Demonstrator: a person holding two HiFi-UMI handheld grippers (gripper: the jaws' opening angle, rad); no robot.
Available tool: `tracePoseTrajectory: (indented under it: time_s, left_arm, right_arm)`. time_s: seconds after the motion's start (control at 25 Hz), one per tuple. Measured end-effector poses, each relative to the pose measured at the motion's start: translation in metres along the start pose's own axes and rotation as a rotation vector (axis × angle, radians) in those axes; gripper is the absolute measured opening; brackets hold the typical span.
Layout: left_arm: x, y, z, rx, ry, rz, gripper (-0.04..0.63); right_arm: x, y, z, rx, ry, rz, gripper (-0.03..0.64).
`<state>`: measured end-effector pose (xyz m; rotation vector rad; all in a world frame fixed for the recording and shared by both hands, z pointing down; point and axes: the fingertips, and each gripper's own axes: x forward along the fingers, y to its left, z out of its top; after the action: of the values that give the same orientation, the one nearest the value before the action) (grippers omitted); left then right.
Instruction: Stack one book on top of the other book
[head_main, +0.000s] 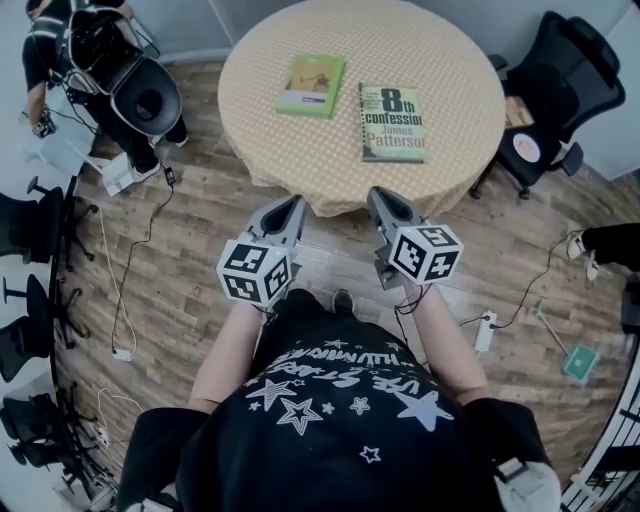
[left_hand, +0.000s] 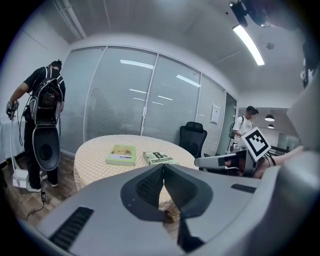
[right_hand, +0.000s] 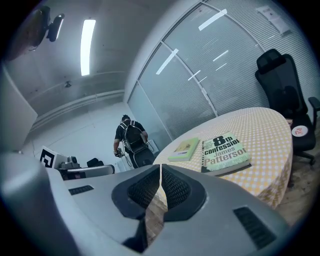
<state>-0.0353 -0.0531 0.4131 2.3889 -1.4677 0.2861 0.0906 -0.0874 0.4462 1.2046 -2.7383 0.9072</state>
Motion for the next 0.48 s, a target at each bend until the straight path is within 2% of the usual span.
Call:
tracePoseTrajectory:
  time_s: [0.2, 0.48]
  left_arm:
    - [0.004, 0.008, -0.002, -0.011, -0.008, -0.006, 0.008]
    - [0.023, 0.03, -0.008, -0.041, -0.011, -0.05, 0.009]
  right_arm:
    - [0.008, 0.001, -0.005, 0.001, 0.006, -0.007, 0.029]
    - [0.025, -0.006, -0.003, -0.01, 0.008, -0.065, 0.029]
